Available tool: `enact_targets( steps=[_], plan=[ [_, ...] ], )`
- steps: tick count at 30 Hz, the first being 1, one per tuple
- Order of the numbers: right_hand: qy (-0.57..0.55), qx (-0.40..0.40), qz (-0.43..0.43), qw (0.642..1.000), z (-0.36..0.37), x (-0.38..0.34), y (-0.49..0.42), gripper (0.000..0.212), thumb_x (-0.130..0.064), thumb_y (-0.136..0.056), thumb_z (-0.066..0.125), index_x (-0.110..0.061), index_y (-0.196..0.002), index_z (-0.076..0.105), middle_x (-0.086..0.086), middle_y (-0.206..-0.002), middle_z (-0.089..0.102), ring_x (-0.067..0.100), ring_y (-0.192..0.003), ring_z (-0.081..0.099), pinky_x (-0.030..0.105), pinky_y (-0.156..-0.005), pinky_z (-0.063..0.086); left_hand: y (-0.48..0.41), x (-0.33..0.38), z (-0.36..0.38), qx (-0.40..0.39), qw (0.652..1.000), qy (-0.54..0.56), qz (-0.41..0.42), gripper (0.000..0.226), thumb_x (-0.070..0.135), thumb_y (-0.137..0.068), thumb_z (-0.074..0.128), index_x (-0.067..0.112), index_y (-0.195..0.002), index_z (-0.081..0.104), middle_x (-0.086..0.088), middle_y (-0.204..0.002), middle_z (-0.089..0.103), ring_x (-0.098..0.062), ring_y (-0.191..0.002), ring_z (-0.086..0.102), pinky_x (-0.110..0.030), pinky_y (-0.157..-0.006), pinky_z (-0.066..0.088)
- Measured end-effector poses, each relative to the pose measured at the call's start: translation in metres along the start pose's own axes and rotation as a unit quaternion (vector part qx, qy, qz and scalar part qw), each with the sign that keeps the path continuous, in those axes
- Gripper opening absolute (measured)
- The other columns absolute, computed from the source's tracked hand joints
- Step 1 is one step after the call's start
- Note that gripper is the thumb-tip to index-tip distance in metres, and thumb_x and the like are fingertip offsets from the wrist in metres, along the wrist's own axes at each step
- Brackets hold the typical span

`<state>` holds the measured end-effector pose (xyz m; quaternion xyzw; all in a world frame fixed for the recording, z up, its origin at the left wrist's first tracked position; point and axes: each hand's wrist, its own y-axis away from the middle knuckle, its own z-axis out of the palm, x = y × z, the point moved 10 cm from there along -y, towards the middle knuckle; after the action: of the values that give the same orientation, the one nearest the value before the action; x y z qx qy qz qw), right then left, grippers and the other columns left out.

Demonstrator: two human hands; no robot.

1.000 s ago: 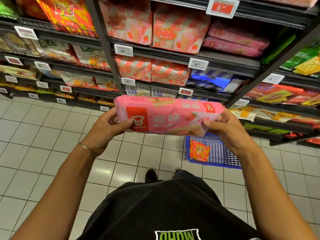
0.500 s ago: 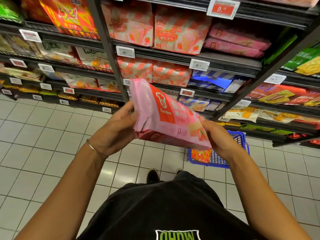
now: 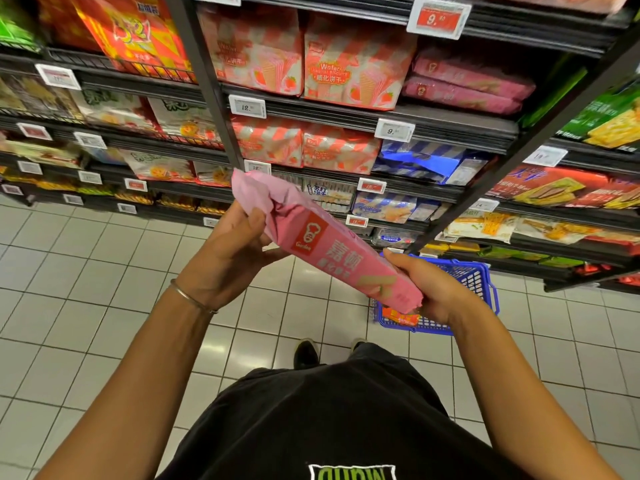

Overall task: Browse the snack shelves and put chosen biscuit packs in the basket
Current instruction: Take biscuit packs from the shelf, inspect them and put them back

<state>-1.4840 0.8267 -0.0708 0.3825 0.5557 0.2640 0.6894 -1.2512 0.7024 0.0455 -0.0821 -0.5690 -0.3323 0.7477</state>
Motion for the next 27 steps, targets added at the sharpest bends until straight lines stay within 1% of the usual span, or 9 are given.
enact_targets(
  steps=[3,5,7,9,12,16,21,25,27],
  plan=[
    [-0.064,-0.069,0.020,0.995,0.000,0.004,0.011,0.048,-0.044,-0.095,0.062,-0.008,-0.127,0.066,0.022,-0.100,0.070,0.023,-0.063,0.069,0.027,-0.047,0.054,0.000,-0.004,-0.012,0.008,0.998,0.061,-0.011,0.100,0.066,-0.060,0.088,0.024,-0.144,0.052,-0.008,-0.138,0.063,-0.030,-0.128,0.060,-0.052,-0.098,0.056],
    [-0.105,-0.123,0.011,0.987,0.005,0.003,0.018,0.043,-0.041,-0.093,0.057,-0.005,-0.114,0.067,0.019,-0.085,0.069,0.020,-0.057,0.064,0.025,-0.045,0.053,-0.001,-0.012,-0.020,0.029,0.993,0.105,-0.041,0.105,0.068,-0.057,0.089,0.022,-0.145,0.055,-0.013,-0.145,0.058,-0.037,-0.131,0.059,-0.057,-0.098,0.055],
    [-0.117,-0.144,0.004,0.983,0.010,0.001,0.020,0.044,-0.043,-0.092,0.052,-0.004,-0.107,0.065,0.012,-0.072,0.064,0.016,-0.053,0.062,0.022,-0.044,0.052,-0.001,-0.023,-0.025,0.061,0.987,0.128,-0.075,0.108,0.072,-0.054,0.088,0.022,-0.145,0.057,-0.013,-0.145,0.060,-0.039,-0.126,0.062,-0.055,-0.090,0.059],
    [-0.115,-0.150,0.005,0.982,0.015,0.001,0.019,0.049,-0.046,-0.097,0.047,-0.002,-0.111,0.064,0.009,-0.064,0.059,0.015,-0.048,0.060,0.021,-0.042,0.050,-0.001,-0.036,-0.029,0.090,0.978,0.154,-0.110,0.099,0.074,-0.054,0.085,0.026,-0.138,0.064,-0.013,-0.140,0.064,-0.042,-0.121,0.066,-0.051,-0.084,0.060],
    [-0.085,-0.157,0.011,0.984,0.016,0.001,0.018,0.057,-0.051,-0.107,0.034,-0.004,-0.125,0.060,0.009,-0.061,0.057,0.016,-0.046,0.061,0.022,-0.042,0.052,0.000,-0.057,-0.034,0.129,0.959,0.200,-0.152,0.082,0.079,-0.062,0.078,0.028,-0.127,0.073,-0.014,-0.132,0.069,-0.044,-0.117,0.067,-0.050,-0.084,0.060],
    [-0.066,-0.158,0.025,0.985,0.013,0.002,0.014,0.068,-0.053,-0.110,0.029,0.003,-0.135,0.060,0.012,-0.063,0.063,0.020,-0.047,0.065,0.026,-0.043,0.054,-0.002,-0.072,-0.039,0.147,0.950,0.221,-0.167,0.072,0.083,-0.075,0.065,0.029,-0.122,0.076,-0.014,-0.128,0.071,-0.041,-0.118,0.067,-0.054,-0.089,0.058],
    [-0.063,-0.129,0.022,0.989,0.005,-0.001,0.006,0.073,-0.054,-0.110,0.028,0.007,-0.130,0.064,0.022,-0.082,0.072,0.029,-0.065,0.076,0.033,-0.053,0.063,-0.008,-0.067,-0.038,0.129,0.950,0.242,-0.151,0.072,0.074,-0.074,0.075,0.026,-0.128,0.072,-0.015,-0.134,0.068,-0.045,-0.121,0.065,-0.054,-0.092,0.057],
    [-0.086,-0.108,-0.020,0.990,-0.005,-0.006,0.002,0.059,-0.048,-0.109,0.037,-0.001,-0.122,0.070,0.026,-0.100,0.074,0.031,-0.079,0.077,0.038,-0.064,0.064,-0.014,-0.062,-0.033,0.077,0.946,0.285,-0.132,0.064,0.059,-0.097,0.058,0.016,-0.143,0.053,-0.015,-0.149,0.056,-0.041,-0.132,0.057,-0.058,-0.098,0.053],
    [-0.101,-0.100,-0.039,0.989,-0.010,-0.010,0.001,0.052,-0.045,-0.102,0.048,-0.004,-0.123,0.072,0.027,-0.107,0.074,0.032,-0.083,0.077,0.039,-0.066,0.065,-0.015,-0.060,-0.028,0.059,0.945,0.293,-0.131,0.067,0.052,-0.099,0.055,0.013,-0.151,0.042,-0.018,-0.156,0.047,-0.042,-0.137,0.052,-0.062,-0.103,0.048]
  ],
)
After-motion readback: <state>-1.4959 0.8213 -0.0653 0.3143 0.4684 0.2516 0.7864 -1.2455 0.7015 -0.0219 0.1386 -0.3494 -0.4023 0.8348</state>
